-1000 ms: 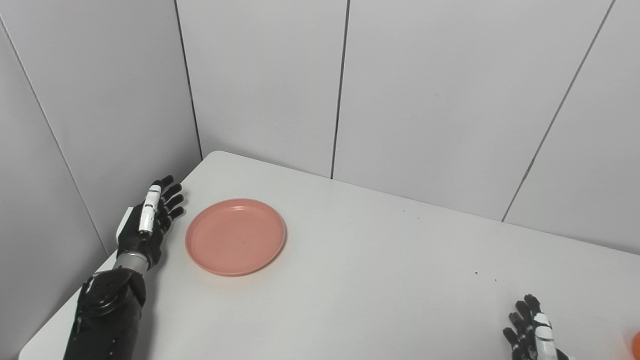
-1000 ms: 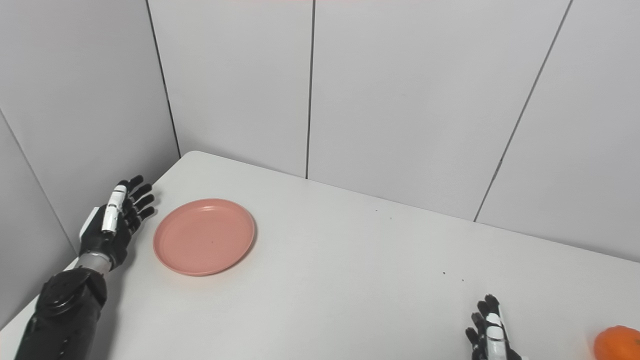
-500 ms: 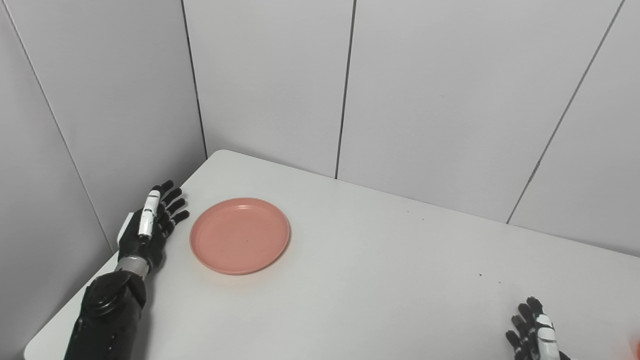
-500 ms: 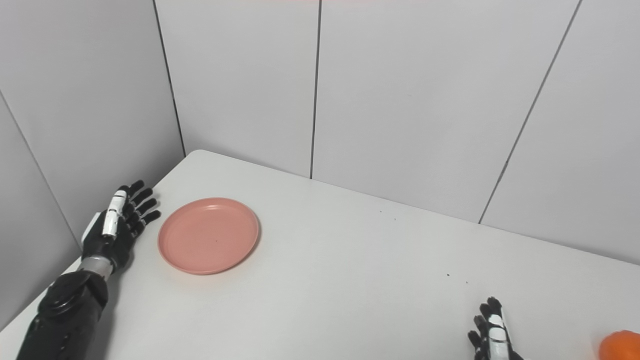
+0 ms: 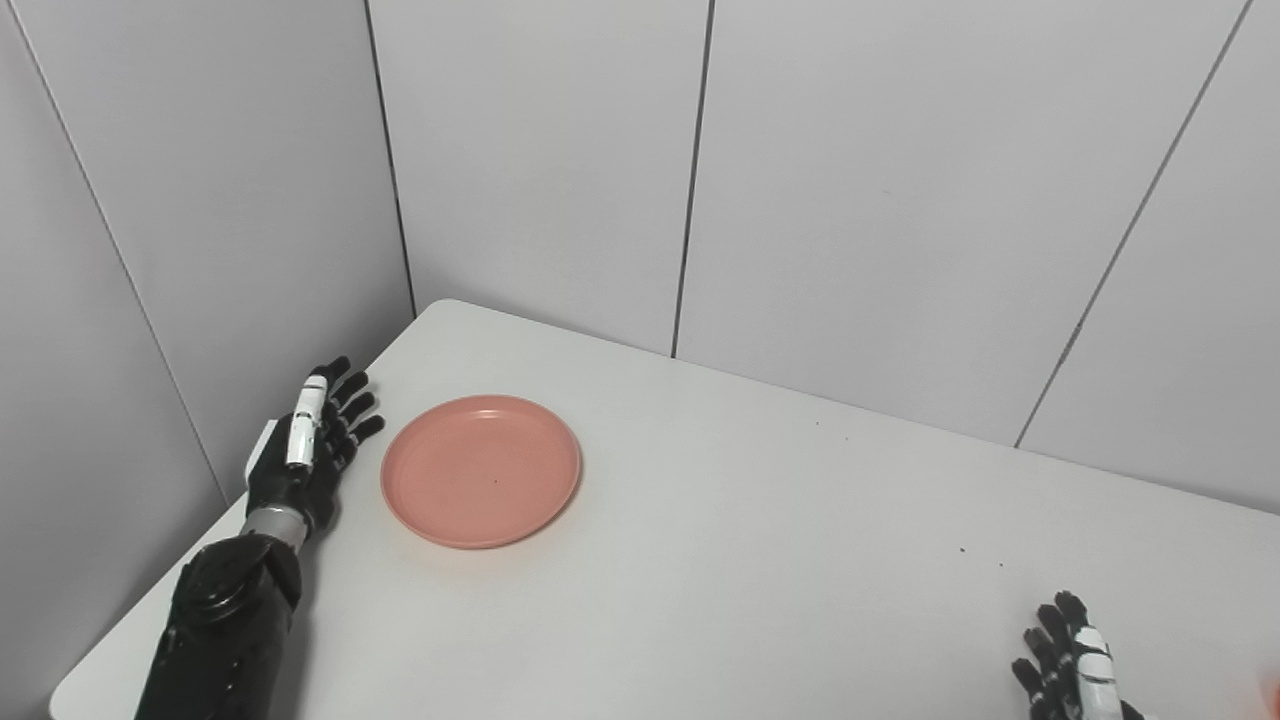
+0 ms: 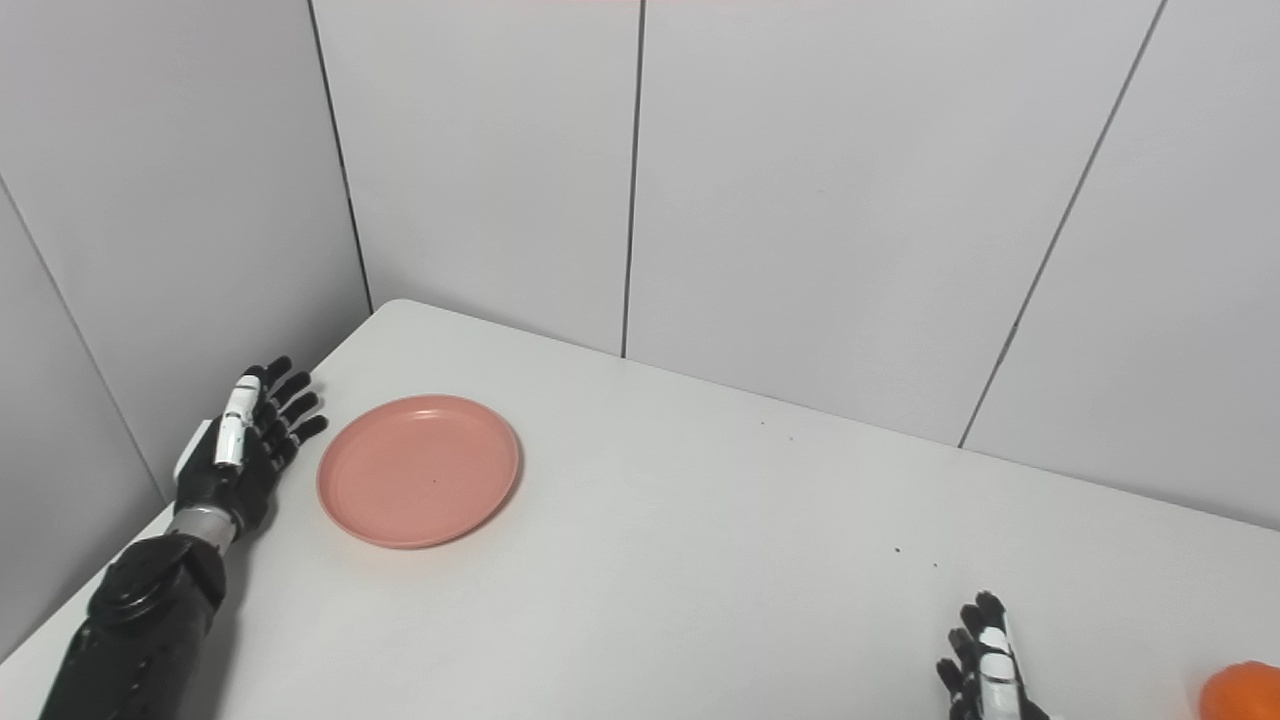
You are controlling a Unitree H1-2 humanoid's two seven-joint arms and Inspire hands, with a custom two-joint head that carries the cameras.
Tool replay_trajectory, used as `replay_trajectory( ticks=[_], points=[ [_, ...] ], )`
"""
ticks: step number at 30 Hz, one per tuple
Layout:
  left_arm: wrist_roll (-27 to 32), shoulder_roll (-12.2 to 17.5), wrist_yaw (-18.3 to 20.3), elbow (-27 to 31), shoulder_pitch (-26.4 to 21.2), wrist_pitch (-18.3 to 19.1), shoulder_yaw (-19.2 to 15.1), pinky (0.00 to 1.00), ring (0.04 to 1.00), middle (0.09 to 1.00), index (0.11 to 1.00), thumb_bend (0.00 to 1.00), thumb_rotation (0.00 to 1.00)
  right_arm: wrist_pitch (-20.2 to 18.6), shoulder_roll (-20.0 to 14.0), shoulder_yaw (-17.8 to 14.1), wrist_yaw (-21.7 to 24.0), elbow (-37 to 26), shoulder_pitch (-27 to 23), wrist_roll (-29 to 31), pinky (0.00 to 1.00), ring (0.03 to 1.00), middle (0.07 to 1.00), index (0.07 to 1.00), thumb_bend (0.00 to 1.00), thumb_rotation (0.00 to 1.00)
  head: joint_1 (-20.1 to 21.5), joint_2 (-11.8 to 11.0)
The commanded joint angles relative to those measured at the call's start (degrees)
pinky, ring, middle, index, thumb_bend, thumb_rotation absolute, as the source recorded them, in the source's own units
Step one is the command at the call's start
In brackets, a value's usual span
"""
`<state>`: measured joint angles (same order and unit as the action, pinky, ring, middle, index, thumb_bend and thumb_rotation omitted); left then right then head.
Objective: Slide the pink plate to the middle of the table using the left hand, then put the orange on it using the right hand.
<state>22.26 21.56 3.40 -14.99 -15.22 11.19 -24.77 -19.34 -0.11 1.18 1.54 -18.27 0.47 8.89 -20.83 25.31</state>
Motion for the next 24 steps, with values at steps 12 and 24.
replay_trajectory(
  ticks=[12, 24],
  points=[
    [0.9, -0.5, 2.3, -1.2, -1.5, 1.2, 3.1, 0.93, 0.926, 0.931, 0.921, 0.34, 1.00, 0.4, 0.0, -0.2, 0.5, -2.0, -1.3, 0.5, 1.00, 1.000, 1.000, 1.000, 0.21, 1.00, 0.2, 0.4],
    [2.3, -1.7, 2.7, 2.1, -0.3, 3.3, 4.6, 0.92, 0.922, 0.928, 0.910, 0.34, 1.00, 1.9, 0.0, -0.4, 1.0, -1.2, -1.2, 1.6, 1.00, 1.000, 1.000, 1.000, 0.21, 1.00, 0.6, 0.8]
  ],
)
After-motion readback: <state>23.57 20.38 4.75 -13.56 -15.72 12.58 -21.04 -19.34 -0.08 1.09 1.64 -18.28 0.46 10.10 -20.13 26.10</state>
